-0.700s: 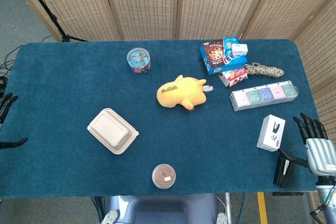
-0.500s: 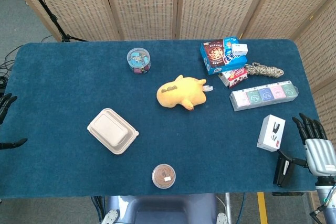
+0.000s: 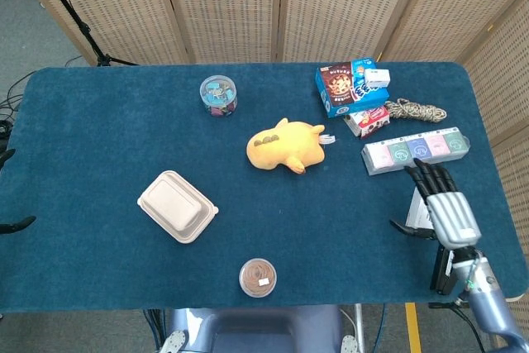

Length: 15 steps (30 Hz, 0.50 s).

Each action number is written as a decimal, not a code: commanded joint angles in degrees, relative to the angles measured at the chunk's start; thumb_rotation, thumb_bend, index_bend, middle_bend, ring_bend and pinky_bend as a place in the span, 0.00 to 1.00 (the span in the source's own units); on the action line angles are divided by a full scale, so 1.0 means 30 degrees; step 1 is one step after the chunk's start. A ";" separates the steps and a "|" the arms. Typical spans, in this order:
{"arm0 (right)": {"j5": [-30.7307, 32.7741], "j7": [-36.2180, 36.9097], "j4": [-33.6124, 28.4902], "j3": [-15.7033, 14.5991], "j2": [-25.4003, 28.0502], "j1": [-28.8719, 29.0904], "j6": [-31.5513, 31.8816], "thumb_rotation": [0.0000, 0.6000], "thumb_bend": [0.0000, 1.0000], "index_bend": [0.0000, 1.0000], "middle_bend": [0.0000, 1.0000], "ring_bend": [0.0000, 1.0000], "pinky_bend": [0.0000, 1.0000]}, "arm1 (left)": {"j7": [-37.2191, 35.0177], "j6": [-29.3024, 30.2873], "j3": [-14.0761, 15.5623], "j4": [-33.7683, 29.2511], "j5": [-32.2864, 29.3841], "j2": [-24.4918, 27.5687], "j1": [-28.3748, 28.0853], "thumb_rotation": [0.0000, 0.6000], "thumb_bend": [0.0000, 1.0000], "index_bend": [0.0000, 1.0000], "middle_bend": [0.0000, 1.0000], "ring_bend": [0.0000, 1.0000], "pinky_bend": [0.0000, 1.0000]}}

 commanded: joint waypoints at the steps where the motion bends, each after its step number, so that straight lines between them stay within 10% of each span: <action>1: 0.0466 -0.1498 -0.0583 0.1206 -0.1332 0.2227 -0.2194 0.00 0.00 0.00 0.00 0.00 0.00 | 0.0164 -0.0153 -0.0031 0.0027 -0.0135 -0.0032 -0.0074 1.00 0.00 0.00 0.00 0.00 0.00; 15: 0.3471 -0.4042 0.3123 0.4300 -0.7575 0.8551 -0.6270 0.00 0.00 0.00 0.00 0.00 0.00 | 0.1170 -0.1723 -0.0270 -0.0064 -0.1440 -0.0179 -0.0746 1.00 0.00 0.00 0.00 0.00 0.00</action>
